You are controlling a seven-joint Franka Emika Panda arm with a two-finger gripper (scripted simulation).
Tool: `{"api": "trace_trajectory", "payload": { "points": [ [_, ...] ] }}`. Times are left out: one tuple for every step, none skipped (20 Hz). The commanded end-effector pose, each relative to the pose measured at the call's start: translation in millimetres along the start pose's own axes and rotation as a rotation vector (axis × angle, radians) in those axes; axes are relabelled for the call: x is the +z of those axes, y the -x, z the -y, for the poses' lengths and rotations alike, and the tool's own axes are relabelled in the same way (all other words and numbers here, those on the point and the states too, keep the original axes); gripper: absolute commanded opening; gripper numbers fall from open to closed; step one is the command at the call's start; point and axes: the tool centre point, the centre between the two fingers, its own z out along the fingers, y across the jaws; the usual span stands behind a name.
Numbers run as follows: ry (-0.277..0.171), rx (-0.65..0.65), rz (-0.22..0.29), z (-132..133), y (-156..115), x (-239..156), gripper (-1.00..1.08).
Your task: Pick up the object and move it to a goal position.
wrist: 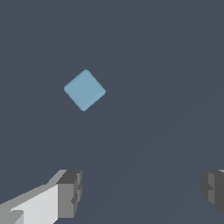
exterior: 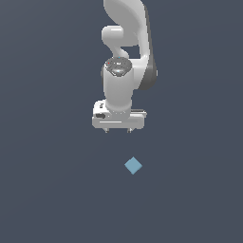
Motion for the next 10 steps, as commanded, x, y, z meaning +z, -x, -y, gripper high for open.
{"api": "trace_trajectory", "payload": {
  "points": [
    [0.0,0.0,0.0,0.0,0.0,0.0,1.0],
    [0.001,0.0,0.0,-0.1,0.0,0.1,1.0],
    [0.002,0.001,0.001,-0.4,0.1,0.4,1.0],
    [0.004,0.003,0.003,-0.9,0.2,0.9,1.0],
    [0.008,0.005,0.006,-1.7,0.4,1.6,1.0],
    [0.012,0.008,0.009,-2.6,0.7,2.5,1.0],
    [0.016,0.011,0.011,-3.5,0.9,3.3,1.0],
    [0.02,0.014,0.014,-4.2,1.1,4.0,1.0],
    [0.022,0.015,0.015,-4.6,1.2,4.4,1.0],
    [0.023,0.016,0.016,-4.9,1.3,4.6,1.0]
  ]
}}
